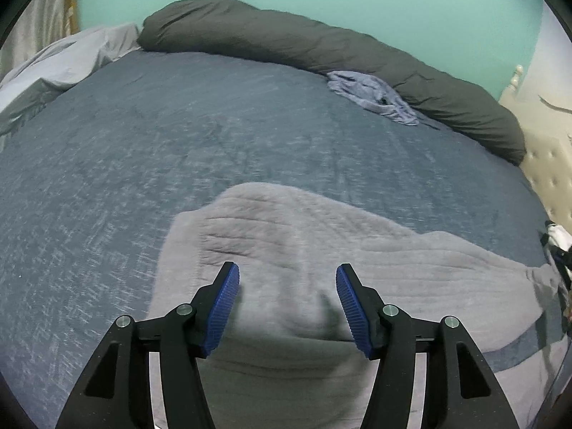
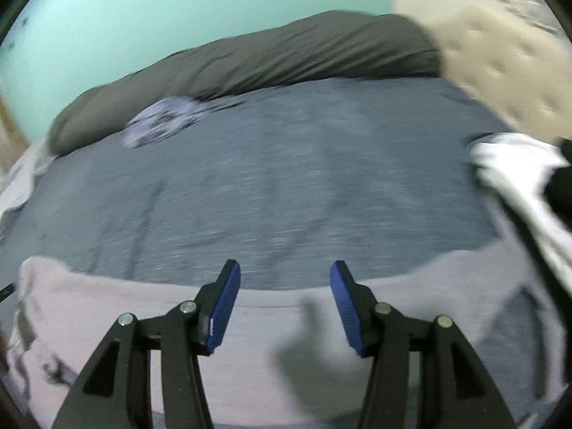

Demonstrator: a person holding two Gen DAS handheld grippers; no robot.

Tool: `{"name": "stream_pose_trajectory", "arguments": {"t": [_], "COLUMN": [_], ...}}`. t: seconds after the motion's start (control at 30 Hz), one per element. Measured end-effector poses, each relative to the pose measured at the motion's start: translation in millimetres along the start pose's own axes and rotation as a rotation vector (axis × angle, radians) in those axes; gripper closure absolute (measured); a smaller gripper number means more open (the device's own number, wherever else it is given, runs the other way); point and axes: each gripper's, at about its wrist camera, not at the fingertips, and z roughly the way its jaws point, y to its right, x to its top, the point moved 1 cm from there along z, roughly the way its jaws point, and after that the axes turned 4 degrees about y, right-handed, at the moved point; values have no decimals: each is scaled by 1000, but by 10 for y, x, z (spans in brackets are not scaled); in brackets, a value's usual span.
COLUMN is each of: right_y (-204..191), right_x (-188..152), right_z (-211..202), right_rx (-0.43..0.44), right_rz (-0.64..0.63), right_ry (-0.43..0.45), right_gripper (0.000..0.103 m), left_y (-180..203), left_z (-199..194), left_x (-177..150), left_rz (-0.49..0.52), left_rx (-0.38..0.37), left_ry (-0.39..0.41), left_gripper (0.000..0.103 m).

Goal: Fold clothes

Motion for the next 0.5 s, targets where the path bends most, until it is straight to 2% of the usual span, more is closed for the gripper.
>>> {"name": "stream_pose_trajectory", "arguments": {"t": [0.1, 0.23, 0.37, 0.5], "right_y": [-463, -1021, -1452, -1781], "right_x": [-13, -57, -119, -194], "right_z": [234, 452, 649, 735], "right_rx": [108, 206, 257, 300], "right_rz": [-56, -141, -208, -263], "right_ry": [-55, -104, -148, -167], "right_gripper": [44, 42, 40, 38], "left_y": [-172, -339, -495, -627], "left_z": [52, 99, 243, 433], "left_x": [40, 151, 258, 355], "left_rz": [-32, -57, -104, -96], "left_rx": [13, 36, 11, 41], "left_ry": [-7, 2, -19, -58], "left_gripper": [42, 40, 37, 37]}}
